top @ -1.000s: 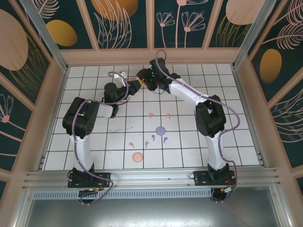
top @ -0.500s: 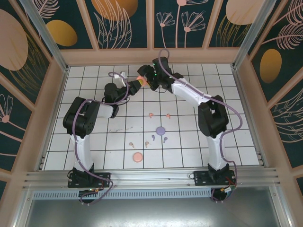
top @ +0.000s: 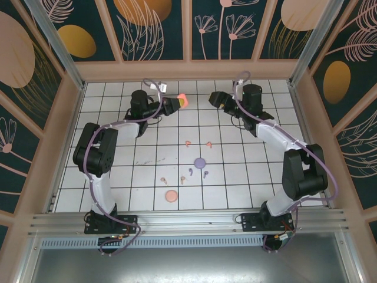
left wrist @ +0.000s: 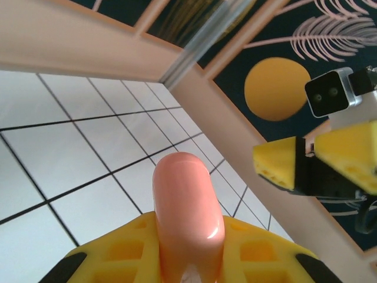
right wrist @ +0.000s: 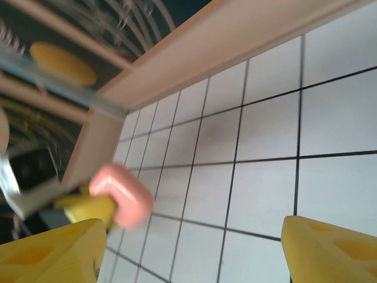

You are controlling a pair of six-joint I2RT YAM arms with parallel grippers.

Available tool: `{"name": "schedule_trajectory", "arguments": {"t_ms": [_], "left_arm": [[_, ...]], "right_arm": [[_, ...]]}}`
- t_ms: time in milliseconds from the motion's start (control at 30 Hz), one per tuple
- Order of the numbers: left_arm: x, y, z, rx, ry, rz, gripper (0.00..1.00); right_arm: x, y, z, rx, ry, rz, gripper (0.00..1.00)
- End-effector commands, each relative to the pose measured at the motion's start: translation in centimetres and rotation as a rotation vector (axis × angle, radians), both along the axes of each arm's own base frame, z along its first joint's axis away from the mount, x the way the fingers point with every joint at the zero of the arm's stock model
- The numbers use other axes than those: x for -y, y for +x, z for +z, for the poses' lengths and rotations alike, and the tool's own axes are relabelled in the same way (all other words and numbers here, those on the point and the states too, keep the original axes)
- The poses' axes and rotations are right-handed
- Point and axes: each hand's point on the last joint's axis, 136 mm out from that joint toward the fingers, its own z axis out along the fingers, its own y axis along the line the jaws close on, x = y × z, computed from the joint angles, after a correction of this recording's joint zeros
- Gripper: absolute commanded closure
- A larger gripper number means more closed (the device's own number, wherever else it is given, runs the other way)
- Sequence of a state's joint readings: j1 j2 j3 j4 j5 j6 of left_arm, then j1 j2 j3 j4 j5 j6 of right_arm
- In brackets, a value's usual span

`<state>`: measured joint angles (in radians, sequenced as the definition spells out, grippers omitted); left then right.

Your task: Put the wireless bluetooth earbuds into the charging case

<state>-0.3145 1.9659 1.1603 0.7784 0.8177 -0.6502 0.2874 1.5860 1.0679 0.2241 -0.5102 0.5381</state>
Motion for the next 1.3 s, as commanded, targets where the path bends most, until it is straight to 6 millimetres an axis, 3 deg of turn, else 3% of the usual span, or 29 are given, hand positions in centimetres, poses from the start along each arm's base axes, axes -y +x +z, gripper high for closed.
{"name": "schedule_trajectory", "arguments": {"t_ms": [0,233,667,1267], "left_arm": [[1.1,-1.4,0.9,0.009,0.039,-0.135,1.0],[2.0,-1.6,1.9,-0.006,0.031,-0.225,1.0],[2.0,-2.5,2.8,-0.001,0.022,-0.256,1.0],[2.0,-5.0,5.5,0.057,0.0,-0.304,1.0]], "right_arm": [[-3.1,-2.9,2.9,0.262,-0.021,0.294,0.23],[-5.8,-3.6,2.0,0.264,-0.019,0.431,0.28],[-8.7,-1.4,0.7,0.233,-0.056,0.463,0.33],[-5.8,2.3,-4.2,0.09,-0.075,0.314,0.45]]}}
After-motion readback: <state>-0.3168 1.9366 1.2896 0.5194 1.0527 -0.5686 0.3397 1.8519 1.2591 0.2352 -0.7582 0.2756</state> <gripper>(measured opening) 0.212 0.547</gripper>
